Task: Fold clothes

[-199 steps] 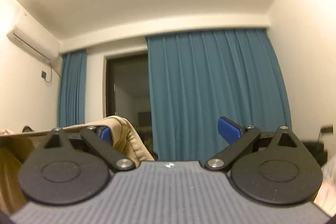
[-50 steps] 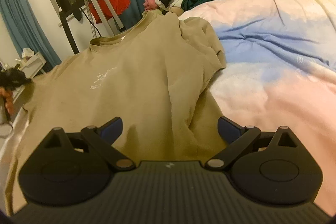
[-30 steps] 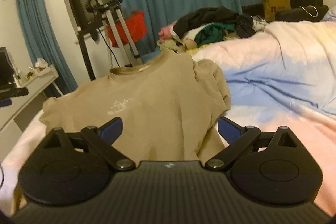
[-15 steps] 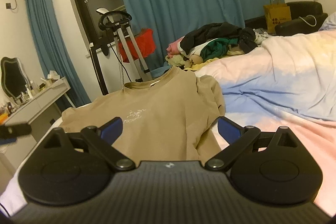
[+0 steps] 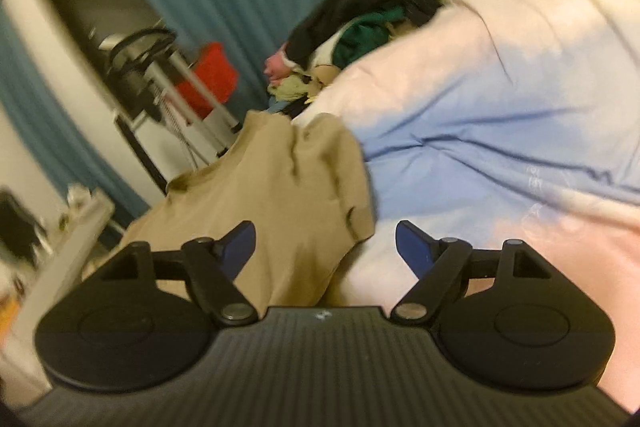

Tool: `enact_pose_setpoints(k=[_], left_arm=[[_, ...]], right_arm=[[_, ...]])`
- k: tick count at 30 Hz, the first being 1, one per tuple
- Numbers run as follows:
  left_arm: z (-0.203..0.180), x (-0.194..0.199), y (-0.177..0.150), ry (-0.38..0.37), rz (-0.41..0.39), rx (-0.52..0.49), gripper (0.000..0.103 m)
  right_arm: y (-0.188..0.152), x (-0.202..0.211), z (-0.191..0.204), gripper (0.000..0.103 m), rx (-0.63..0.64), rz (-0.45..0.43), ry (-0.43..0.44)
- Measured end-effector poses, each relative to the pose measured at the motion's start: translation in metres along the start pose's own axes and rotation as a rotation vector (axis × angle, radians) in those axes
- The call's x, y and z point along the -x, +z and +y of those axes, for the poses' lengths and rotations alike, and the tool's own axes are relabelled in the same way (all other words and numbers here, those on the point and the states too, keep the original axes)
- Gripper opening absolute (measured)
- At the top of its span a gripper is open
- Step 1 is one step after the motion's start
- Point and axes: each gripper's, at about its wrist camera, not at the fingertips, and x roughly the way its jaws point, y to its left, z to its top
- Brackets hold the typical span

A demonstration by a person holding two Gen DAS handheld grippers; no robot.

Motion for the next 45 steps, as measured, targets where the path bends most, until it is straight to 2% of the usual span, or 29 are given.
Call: enact_pose_setpoints(k=[4,8,10,11,12,13,15,19,22,24,27,31,32,33,34,35,36,37,40,41,42,44,45], left_arm=[[-0.004,-0.011,-0.001,-0.022,0.011,-0.005,0.090],[-0.009,-0.021,-0.005,-0.034,0.026,-0.025,0.090],[-0.012,-0.027,-0.005,-0.036,0.033,-0.020,0.090],[-0.012,-0.030,-0.004,-0.039,0.037,-0.015,0.090],[-0.013,-0.033,-0.004,-0.044,0.043,-0.004,0.090],[-0.013,-0.036,-0.003,-0.049,0.048,0.006,0.090],[-0.013,-0.040,-0.002,-0.066,0.054,0.026,0.090],[-0.013,-0.041,-0.003,-0.081,0.048,0.041,0.090],[-0.012,-0.038,-0.005,-0.093,0.045,0.045,0.090],[-0.011,-0.036,-0.006,-0.093,0.035,0.049,0.090],[-0.012,-0.035,-0.005,-0.093,0.027,0.060,0.090],[-0.015,-0.033,-0.006,-0.100,0.021,0.060,0.090],[-0.015,-0.032,-0.006,-0.102,0.019,0.059,0.090],[-0.016,-0.032,-0.006,-0.104,0.018,0.059,0.090],[-0.015,-0.031,-0.006,-0.108,0.020,0.058,0.090],[-0.016,-0.030,-0.007,-0.111,0.020,0.057,0.090],[-0.016,-0.030,-0.007,-0.114,0.021,0.055,0.090],[-0.017,-0.030,-0.007,-0.114,0.022,0.052,0.090],[-0.020,-0.034,-0.009,-0.114,0.028,0.051,0.090],[-0.021,-0.036,-0.009,-0.115,0.029,0.051,0.090],[-0.022,-0.039,-0.010,-0.113,0.027,0.048,0.090],[-0.025,-0.046,-0.011,-0.104,0.021,0.043,0.090],[-0.025,-0.049,-0.012,-0.105,0.022,0.042,0.090]], right_arm=[[0.011,-0.033,-0.006,0.080,-0.031,0.048,0.002],[0.011,-0.059,-0.012,0.079,-0.061,0.048,0.010],[0.009,-0.066,-0.012,0.068,-0.034,0.031,-0.018],[0.009,-0.068,-0.010,0.055,-0.018,0.024,-0.028],[0.010,-0.069,-0.003,0.031,0.021,0.022,-0.037],[0.010,-0.070,0.004,0.024,0.062,0.019,-0.046],[0.007,-0.066,0.035,0.013,0.234,-0.020,-0.101],[-0.015,-0.067,0.107,0.011,0.568,-0.055,-0.120],[-0.039,-0.069,0.144,0.011,0.715,-0.031,-0.054],[-0.053,-0.075,0.158,0.010,0.750,0.026,0.021],[-0.065,-0.081,0.165,0.010,0.720,0.141,0.183],[-0.059,-0.072,0.164,0.012,0.654,0.150,0.260],[-0.049,-0.068,0.156,0.020,0.590,0.136,0.269],[-0.039,-0.062,0.148,0.039,0.523,0.121,0.276],[-0.027,-0.057,0.136,0.050,0.437,0.096,0.278],[-0.016,-0.051,0.122,0.069,0.348,0.058,0.280],[-0.005,-0.046,0.107,0.075,0.260,0.019,0.281],[0.006,-0.040,0.093,0.075,0.171,-0.019,0.281],[0.019,-0.043,0.051,0.074,-0.020,-0.044,0.237],[0.024,-0.044,0.037,0.071,-0.083,-0.051,0.222],[0.028,-0.045,0.023,0.061,-0.147,-0.058,0.206],[0.025,-0.065,0.015,0.054,-0.183,-0.002,0.197],[0.023,-0.076,0.011,0.053,-0.200,0.028,0.192]])
